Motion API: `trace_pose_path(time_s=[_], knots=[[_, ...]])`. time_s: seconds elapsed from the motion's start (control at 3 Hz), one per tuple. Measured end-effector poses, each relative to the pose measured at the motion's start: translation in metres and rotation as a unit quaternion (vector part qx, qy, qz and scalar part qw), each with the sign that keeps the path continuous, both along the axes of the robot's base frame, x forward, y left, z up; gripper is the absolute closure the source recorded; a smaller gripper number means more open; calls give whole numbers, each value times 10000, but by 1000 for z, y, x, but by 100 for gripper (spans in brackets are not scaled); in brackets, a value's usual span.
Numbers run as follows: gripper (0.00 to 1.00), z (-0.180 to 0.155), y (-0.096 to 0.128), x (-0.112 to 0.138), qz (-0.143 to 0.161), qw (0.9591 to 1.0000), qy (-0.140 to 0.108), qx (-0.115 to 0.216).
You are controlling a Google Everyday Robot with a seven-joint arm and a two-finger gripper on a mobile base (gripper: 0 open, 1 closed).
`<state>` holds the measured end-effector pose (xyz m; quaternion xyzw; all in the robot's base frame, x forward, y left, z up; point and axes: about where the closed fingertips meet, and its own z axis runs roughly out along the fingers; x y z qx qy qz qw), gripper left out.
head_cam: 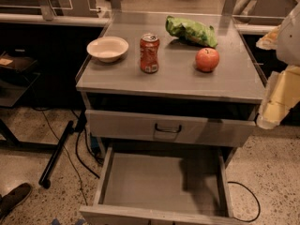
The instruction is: Place apple into middle drawer
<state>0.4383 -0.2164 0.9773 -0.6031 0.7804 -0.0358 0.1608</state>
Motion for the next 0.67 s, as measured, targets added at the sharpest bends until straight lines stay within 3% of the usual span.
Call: trace_pose_path(time_s=[0.33,0.67], knots=[[0,0,0,0,0,10000,0,0],[0,-1,-2,23,-137,9999,-23,-20]])
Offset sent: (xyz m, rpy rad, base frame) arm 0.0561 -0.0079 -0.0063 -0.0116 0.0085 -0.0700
